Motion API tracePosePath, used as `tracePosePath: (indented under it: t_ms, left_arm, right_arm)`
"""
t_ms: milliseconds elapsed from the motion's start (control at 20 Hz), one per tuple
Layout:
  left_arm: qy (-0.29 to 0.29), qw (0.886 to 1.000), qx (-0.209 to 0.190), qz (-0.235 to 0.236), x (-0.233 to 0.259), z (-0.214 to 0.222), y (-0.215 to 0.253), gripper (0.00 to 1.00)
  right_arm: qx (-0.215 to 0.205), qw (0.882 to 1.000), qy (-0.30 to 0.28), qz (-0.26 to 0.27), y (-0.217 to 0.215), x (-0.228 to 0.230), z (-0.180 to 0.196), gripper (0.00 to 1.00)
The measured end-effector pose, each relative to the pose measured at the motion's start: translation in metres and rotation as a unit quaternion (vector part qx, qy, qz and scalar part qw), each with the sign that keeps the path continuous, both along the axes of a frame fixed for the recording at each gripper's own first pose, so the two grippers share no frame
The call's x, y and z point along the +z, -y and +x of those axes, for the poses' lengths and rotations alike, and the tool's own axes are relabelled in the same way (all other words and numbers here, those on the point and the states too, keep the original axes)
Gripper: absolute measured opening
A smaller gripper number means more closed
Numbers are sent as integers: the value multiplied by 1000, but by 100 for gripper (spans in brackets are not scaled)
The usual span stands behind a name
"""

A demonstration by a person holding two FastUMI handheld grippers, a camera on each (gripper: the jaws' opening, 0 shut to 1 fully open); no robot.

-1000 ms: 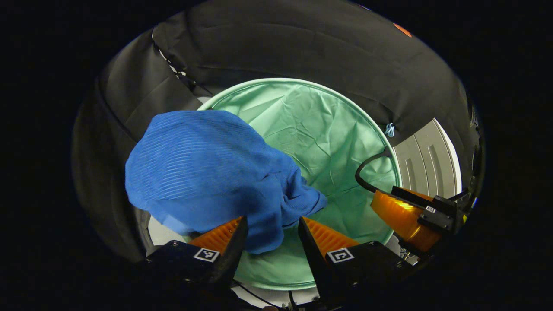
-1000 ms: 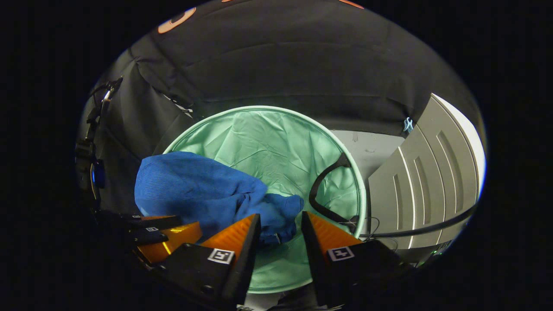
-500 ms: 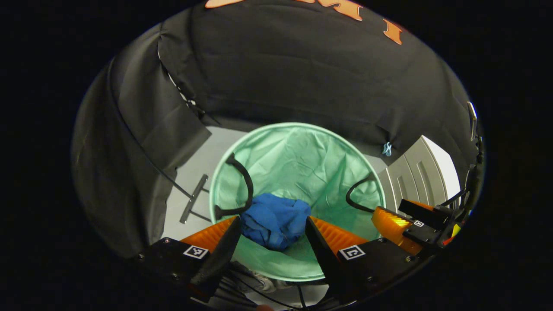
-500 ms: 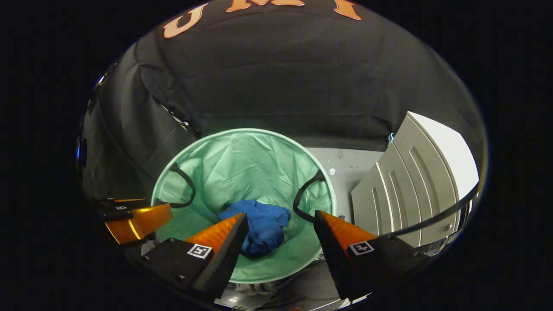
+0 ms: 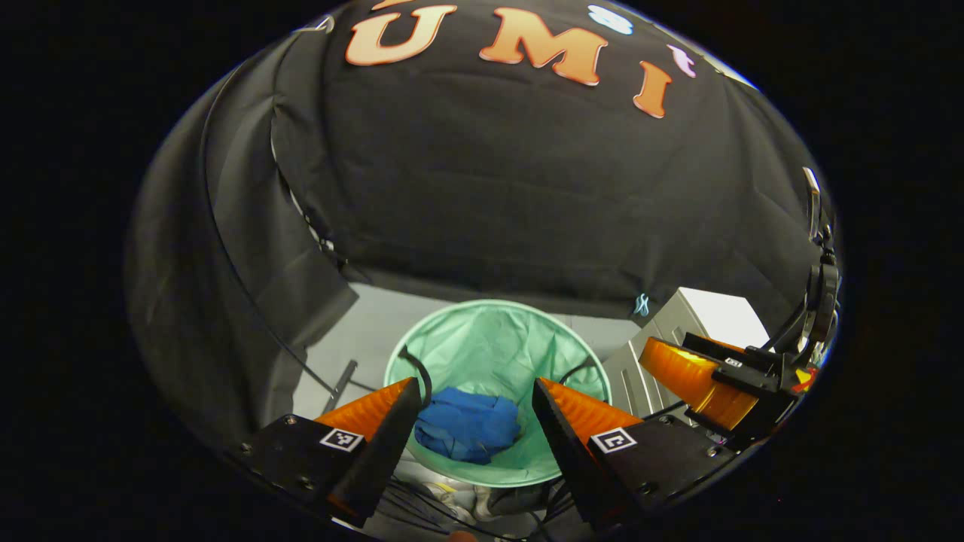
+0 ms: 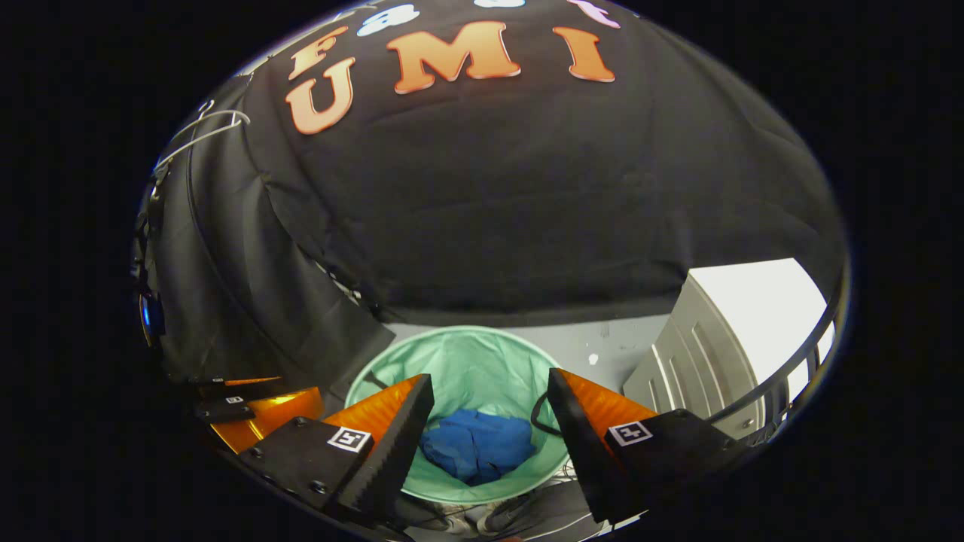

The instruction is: Grasp the clothes on the hanger with both hands and then place them into the laundry hamper below.

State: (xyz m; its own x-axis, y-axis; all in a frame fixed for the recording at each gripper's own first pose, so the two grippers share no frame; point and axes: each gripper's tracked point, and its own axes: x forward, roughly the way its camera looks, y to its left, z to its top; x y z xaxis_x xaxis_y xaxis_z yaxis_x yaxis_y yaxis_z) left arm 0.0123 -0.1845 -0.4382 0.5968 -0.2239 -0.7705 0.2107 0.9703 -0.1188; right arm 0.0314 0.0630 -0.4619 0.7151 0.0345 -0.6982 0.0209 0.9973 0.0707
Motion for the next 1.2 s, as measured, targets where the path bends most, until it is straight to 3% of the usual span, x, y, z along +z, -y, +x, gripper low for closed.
tracePosePath:
  t_ms: [250,300,350,500,650,700,800,1100,1150,1200]
  left_arm:
    - [80,997,9,-12,89,33,2,95]
    - [98,995,14,-16,111,38,1,95]
    - [121,992,18,-23,139,44,-1,95]
    - [193,980,33,-37,212,50,-6,95]
    - [259,964,37,-44,269,47,-16,95]
    - [277,959,38,-43,280,47,-20,94]
    - [307,950,44,-35,296,51,-31,90]
    - [369,927,55,-29,313,52,-37,91]
    - [373,926,59,-27,315,52,-39,91]
    - [374,925,62,-27,318,49,-39,92]
  right_arm:
    - [65,991,93,-69,-20,118,53,99]
    - [73,988,113,-74,-30,145,62,90]
    - [78,985,131,-76,-37,169,66,98]
    - [89,974,188,-87,-48,233,59,96]
    - [90,968,221,-74,-56,265,37,94]
    - [92,967,229,-60,-59,273,33,100]
    - [93,964,247,-39,-65,293,30,96]
    - [84,945,311,-59,-61,348,21,94]
    - [82,943,316,-58,-60,351,20,100]
    - [81,943,319,-54,-60,353,16,100]
